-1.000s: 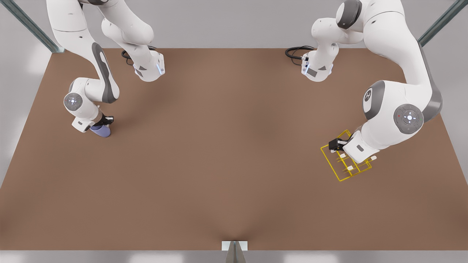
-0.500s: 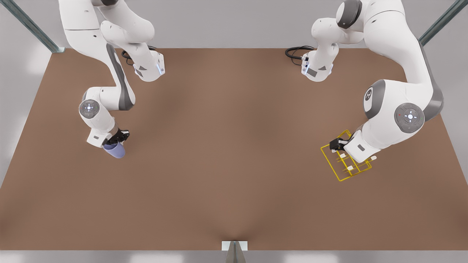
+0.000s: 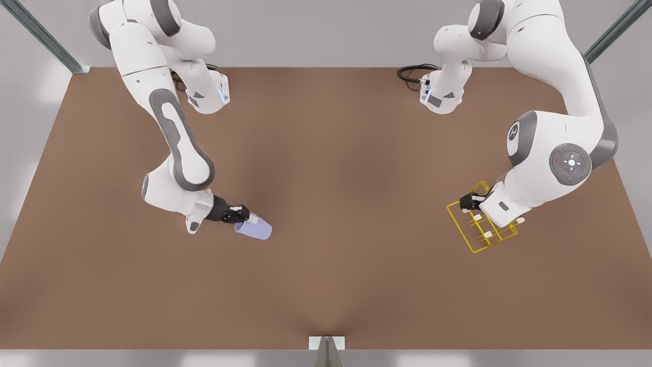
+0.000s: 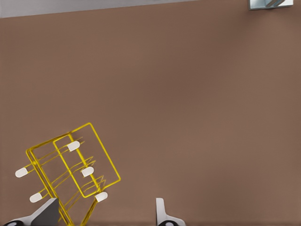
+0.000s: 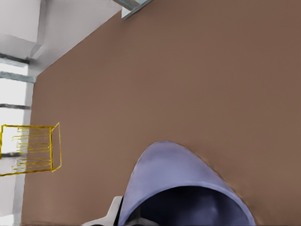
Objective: Place the cup on the cup holder
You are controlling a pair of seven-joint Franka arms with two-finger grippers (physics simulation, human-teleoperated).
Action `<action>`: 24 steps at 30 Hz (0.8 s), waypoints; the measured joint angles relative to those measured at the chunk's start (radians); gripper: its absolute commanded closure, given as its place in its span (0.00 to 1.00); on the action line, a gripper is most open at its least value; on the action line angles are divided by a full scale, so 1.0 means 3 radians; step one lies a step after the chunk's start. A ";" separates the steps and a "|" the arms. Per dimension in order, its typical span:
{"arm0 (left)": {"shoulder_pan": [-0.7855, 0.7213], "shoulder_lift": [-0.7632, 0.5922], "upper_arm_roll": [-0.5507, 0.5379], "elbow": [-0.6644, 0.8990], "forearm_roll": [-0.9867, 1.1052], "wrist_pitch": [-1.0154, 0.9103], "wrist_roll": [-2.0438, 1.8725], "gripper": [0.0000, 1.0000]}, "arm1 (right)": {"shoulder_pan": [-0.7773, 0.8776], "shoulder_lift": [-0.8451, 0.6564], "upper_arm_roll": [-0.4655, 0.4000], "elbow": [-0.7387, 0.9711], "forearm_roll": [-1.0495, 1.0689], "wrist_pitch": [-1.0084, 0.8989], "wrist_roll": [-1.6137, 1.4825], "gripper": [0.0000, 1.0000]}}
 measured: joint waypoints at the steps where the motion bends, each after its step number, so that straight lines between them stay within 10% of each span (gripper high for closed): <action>1: 0.0000 0.0000 0.0000 0.0000 0.0000 0.0000 -0.0001 0.00 | 0.0005 0.0190 0.0116 0.0138 0.0225 -0.0093 -0.0125 0.79; 14: -0.0028 0.0037 -0.0005 -0.0002 -0.0001 0.0012 -0.0042 0.00 | 0.0418 0.1767 0.0975 0.1399 0.1782 -0.0576 -0.1581 0.79; 24: -0.0028 0.0039 -0.0005 -0.0003 -0.0003 0.0018 -0.0065 0.00 | 0.0716 0.2220 0.1021 0.1664 0.2105 -0.0475 -0.2256 0.79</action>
